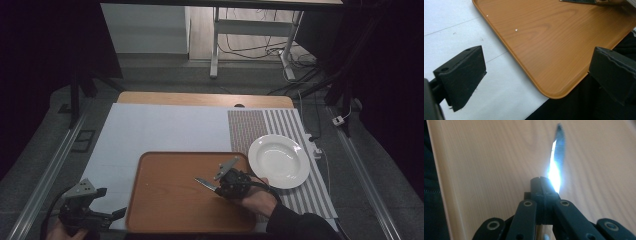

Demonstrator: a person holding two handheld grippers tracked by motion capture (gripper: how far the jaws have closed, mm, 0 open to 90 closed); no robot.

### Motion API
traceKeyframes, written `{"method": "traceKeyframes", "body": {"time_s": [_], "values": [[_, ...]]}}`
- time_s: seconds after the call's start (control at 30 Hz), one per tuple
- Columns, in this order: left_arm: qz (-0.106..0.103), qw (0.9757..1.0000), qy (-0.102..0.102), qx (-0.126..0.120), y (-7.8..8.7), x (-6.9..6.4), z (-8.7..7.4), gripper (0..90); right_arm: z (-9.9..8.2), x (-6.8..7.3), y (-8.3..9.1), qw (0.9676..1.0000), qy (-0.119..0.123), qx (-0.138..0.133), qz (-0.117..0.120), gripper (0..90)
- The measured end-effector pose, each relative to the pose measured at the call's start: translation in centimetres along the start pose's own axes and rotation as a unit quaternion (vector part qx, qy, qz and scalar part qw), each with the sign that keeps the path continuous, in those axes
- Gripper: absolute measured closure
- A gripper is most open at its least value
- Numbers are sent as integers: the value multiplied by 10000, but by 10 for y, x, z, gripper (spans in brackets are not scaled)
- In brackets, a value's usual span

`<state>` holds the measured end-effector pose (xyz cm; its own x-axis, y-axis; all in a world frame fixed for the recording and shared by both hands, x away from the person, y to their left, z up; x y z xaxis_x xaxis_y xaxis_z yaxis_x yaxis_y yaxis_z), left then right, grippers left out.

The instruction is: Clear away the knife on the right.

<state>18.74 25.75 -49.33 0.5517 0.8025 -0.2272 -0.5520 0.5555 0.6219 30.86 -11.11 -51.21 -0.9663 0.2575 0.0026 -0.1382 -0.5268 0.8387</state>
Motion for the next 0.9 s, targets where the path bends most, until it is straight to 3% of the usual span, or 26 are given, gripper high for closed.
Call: {"method": "traceKeyframes", "body": {"time_s": [0.13,0.27,0.67,0.9], "values": [[-9,10000,1,3,0,0,0,10,0,2,-13,9996,151,177,144,898],[-5,10000,-17,12,0,0,0,10,-5,-1,-16,9996,56,249,154,898],[-7,10000,-43,-3,1,-1,0,10,-21,-19,-3,9991,-190,320,-213,897],[-8,10000,-53,-11,1,-1,0,10,-36,-33,10,9970,-561,397,-358,897]]}}
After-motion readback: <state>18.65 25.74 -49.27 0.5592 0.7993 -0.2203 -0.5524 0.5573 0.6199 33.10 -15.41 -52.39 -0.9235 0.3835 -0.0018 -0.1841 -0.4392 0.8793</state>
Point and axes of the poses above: each handheld gripper's, and its own axes: y roughly backward along the jaws, z roughly out of its top, x roughly to its left, the point moved 3 cm from there along -y, roughly forward along the jaws, and after that the axes turned 6 degrees about -x, right-handed, at the moved point
